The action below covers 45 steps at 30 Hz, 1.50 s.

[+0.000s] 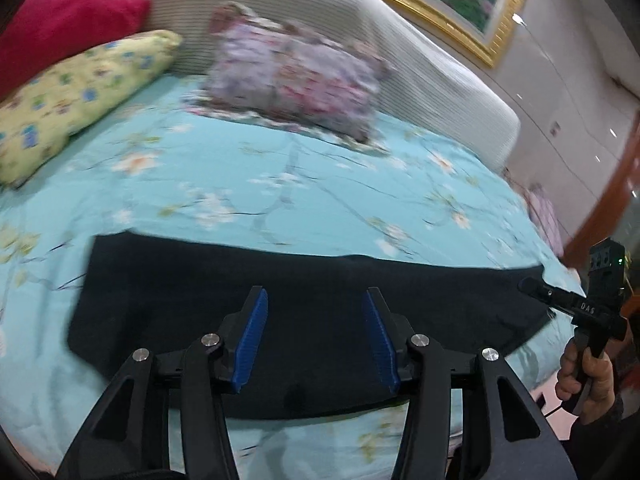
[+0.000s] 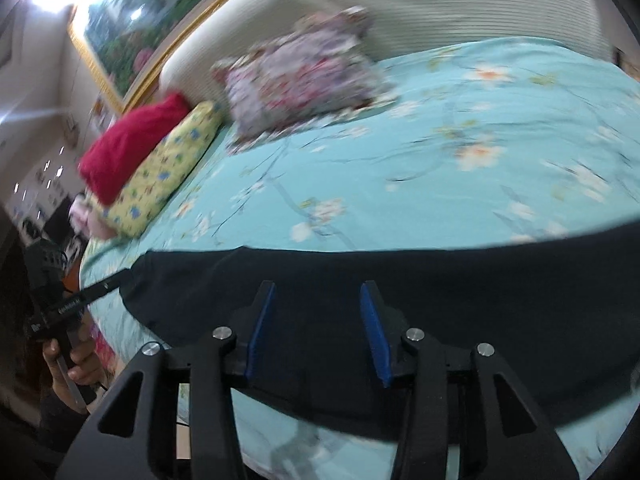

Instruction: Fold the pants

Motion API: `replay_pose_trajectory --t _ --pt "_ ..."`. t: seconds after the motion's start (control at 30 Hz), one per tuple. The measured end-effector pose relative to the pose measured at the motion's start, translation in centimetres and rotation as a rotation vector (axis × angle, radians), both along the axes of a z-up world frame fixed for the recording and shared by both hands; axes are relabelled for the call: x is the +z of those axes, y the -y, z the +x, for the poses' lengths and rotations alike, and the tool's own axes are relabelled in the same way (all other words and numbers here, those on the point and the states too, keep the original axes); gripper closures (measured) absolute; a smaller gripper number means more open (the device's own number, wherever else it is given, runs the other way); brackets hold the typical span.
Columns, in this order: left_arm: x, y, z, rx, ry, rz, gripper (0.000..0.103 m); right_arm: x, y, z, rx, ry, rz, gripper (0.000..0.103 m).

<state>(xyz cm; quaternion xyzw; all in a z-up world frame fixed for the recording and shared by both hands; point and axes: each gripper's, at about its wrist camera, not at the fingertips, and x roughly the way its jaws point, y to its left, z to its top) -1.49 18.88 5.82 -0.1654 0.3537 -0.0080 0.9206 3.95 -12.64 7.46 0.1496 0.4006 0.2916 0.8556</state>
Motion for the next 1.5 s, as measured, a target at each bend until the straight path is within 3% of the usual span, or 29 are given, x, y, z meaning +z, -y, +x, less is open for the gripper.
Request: replay_pose_trajectory --t 0.3,0.53,0.97,1.27,1.33,1.4,1.5 --pt "1.0 9.6 5.3 -0.28 -0.012 0.063 0.048 -1.0 10.0 -3.0 -0.245 -0.015 0.017 0.058" --pt "1.2 17.2 9.8 -0.476 -0.039 0.113 0.047 -2.2 15.1 -4.2 -0.369 -0.036 0.042 0.058" --pt "0.3 28.7 18.4 -0.78 -0.114 0.192 0.043 -4.9 20.2 -3.0 -0.5 -0.106 0.116 0.058" --pt "-2.7 34.9 23.0 -0.93 -0.227 0.229 0.043 -6.5 22.0 -1.9 -0.543 -0.127 0.24 0.058" --pt "-3.4 36.1 23.6 -0.953 -0.248 0.237 0.043 -6.5 21.9 -1.8 -0.539 -0.116 0.23 0.065" --pt "-3.9 36.9 23.8 -0.971 -0.264 0.244 0.043 -6.5 21.8 -1.8 -0.534 -0.109 0.22 0.089" --pt "-4.3 38.0 23.6 -1.009 -0.274 0.257 0.057 -6.2 22.0 -2.4 -0.529 -0.092 0.221 0.094"
